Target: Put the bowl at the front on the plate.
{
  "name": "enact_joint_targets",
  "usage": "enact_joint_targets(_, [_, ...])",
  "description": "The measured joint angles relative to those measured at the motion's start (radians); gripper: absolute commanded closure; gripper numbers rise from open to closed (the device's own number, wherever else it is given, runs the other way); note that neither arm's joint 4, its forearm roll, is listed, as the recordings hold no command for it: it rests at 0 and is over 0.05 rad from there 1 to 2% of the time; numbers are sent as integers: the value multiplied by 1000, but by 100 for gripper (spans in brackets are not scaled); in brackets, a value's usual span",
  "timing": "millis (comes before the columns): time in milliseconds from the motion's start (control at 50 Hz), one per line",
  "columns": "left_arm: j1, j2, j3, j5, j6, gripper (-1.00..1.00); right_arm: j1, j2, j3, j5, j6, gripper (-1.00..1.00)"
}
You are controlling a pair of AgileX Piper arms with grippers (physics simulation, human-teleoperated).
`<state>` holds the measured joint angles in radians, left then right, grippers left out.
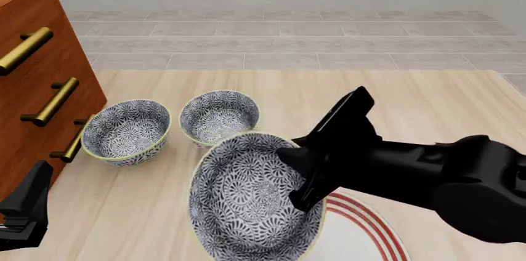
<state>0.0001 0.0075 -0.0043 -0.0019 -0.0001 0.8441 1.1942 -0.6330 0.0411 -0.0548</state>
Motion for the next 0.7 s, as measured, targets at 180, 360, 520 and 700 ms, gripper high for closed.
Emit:
enact_joint_targets(180, [0,0,0,0,0,-100,-17,-27,28,10,12,100])
enact_joint_targets(360, [0,0,0,0,0,-100,-33,-48,60,6,25,100])
enact_joint_targets(520, [0,0,0,0,0,-100,-45,-64,92,0,36,100])
enact_joint_targets(700, [0,0,0,0,0,-100,-59,-83,125,-5,46,100])
